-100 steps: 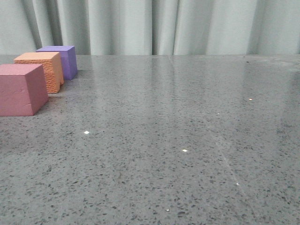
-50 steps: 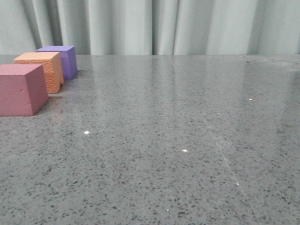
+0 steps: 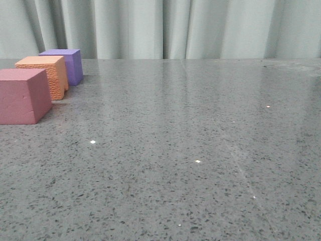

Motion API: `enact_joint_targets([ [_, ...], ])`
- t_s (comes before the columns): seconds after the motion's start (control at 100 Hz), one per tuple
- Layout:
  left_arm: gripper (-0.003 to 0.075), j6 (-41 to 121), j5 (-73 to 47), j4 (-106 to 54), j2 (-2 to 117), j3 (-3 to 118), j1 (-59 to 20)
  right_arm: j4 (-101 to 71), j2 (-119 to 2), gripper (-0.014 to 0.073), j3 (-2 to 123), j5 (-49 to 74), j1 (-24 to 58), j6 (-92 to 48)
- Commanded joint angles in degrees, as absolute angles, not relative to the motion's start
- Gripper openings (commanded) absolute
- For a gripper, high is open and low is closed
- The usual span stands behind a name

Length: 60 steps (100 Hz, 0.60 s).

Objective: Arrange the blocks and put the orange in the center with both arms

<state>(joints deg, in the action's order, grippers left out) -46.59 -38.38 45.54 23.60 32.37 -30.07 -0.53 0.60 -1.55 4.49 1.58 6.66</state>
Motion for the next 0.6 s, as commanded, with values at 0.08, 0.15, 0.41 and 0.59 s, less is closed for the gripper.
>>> enact_joint_targets([
  [0.08,-0.0019,-45.89,-33.61,48.09,22.00,33.93,-29.85,-0.52,2.04,-0.0067,-0.79,0.00,1.17,6.23],
  [0.15,-0.0019,-41.68,-32.65,45.56,20.01,33.46,-29.16,-0.52,2.04,-0.0067,-0.79,0.00,1.17,6.23],
  [0.41,-0.0019,-23.61,-26.24,30.16,10.70,26.86,-22.79,-0.52,2.04,-0.0067,-0.79,0.00,1.17,6.23],
  [0.59,-0.0019,-5.94,-15.91,13.59,6.97,19.13,-15.34,-0.52,2.04,-0.0067,-0.79,0.00,1.17,6.23],
])
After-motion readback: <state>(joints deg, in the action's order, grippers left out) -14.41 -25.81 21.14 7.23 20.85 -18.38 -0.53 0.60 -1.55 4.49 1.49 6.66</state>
